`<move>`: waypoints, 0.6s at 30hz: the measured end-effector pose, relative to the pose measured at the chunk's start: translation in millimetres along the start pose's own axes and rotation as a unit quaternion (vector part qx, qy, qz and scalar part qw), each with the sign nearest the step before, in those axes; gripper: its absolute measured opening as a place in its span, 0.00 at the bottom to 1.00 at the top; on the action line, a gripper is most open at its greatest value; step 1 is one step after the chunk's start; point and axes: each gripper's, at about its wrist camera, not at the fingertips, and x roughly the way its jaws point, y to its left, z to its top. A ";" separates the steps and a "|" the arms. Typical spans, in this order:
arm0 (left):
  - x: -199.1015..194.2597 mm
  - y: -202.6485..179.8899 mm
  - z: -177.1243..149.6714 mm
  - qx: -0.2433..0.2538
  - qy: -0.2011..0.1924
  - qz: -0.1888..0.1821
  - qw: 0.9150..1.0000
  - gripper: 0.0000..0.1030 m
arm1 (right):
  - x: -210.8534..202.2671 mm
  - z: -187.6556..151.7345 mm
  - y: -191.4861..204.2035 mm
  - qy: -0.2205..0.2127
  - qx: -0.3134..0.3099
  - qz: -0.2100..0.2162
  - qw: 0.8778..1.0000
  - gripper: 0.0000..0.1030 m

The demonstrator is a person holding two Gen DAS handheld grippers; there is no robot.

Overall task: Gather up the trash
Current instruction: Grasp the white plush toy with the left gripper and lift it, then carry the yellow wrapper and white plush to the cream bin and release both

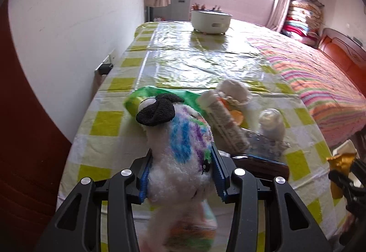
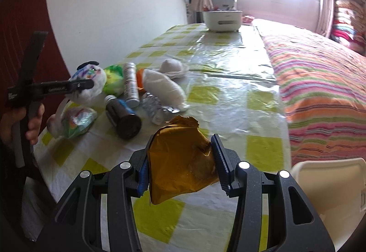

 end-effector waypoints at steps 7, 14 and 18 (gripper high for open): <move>-2.1 -31.4 2.8 0.026 -0.006 -0.015 1.000 0.42 | -13.1 -5.3 -19.8 -0.012 0.022 -0.020 0.999 0.45; -5.0 -67.3 3.4 0.055 -0.011 -0.037 0.998 0.42 | -31.1 -12.2 -43.0 -0.029 0.049 -0.040 0.998 0.45; -4.7 -89.1 2.0 0.072 -0.011 -0.050 0.996 0.42 | -42.8 -17.0 -58.8 -0.039 0.070 -0.052 0.995 0.45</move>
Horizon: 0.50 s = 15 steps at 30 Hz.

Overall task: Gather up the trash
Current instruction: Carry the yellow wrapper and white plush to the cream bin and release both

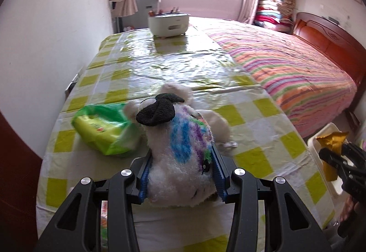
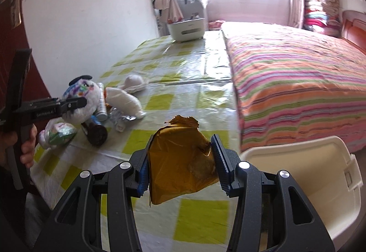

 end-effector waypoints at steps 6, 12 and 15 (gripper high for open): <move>6.5 -32.3 0.4 0.025 0.007 -0.017 1.000 0.42 | -18.5 -4.8 -26.8 -0.016 0.032 -0.025 0.999 0.45; 9.9 -65.0 -0.5 0.053 0.011 -0.034 0.998 0.42 | -36.0 -12.1 -54.9 -0.029 0.064 -0.052 0.996 0.45; 10.8 -83.3 -2.4 0.068 0.011 -0.044 0.997 0.42 | -42.6 -16.6 -69.1 -0.034 0.081 -0.066 0.994 0.45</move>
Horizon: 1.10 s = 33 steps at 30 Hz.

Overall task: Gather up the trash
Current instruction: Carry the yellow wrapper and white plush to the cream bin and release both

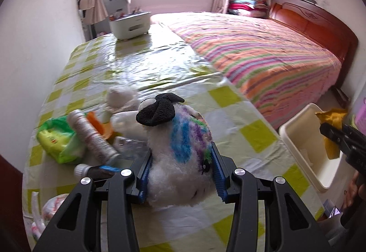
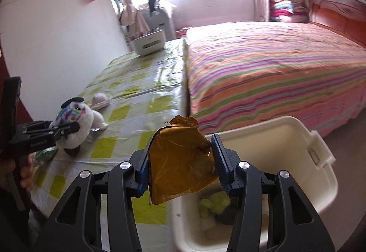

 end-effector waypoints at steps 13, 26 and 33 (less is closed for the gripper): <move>9.8 -82.9 6.6 0.047 0.000 -0.059 0.997 0.42 | -8.6 -4.8 -40.8 -0.014 0.063 -0.064 0.996 0.45; 9.9 -124.9 6.0 0.068 0.001 -0.096 0.993 0.42 | -9.2 -5.6 -72.9 -0.021 0.118 -0.118 0.986 0.62; 10.4 -140.2 7.4 0.067 0.002 -0.119 0.991 0.42 | -36.8 -8.6 -99.2 -0.079 0.193 -0.120 0.971 0.70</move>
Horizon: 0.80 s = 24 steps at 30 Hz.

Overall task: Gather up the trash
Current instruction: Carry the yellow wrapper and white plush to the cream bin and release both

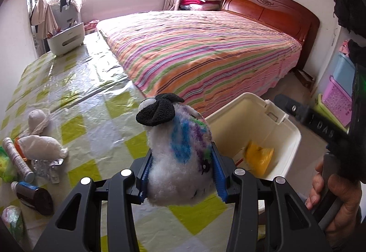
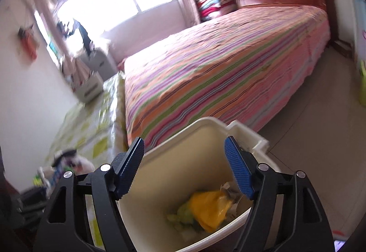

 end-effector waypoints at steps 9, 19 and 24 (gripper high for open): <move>13.2 -27.1 1.9 0.004 0.008 -0.037 0.999 0.42 | -27.3 8.3 -21.2 -0.071 0.056 -0.005 0.996 0.72; 17.0 -55.8 3.2 0.032 -0.003 -0.052 0.998 0.54 | -36.5 8.1 -28.2 -0.099 0.078 0.000 0.992 0.72; 12.4 -58.1 2.1 0.031 -0.020 -0.042 0.998 0.70 | -38.1 6.2 -26.2 -0.104 0.076 0.003 0.992 0.72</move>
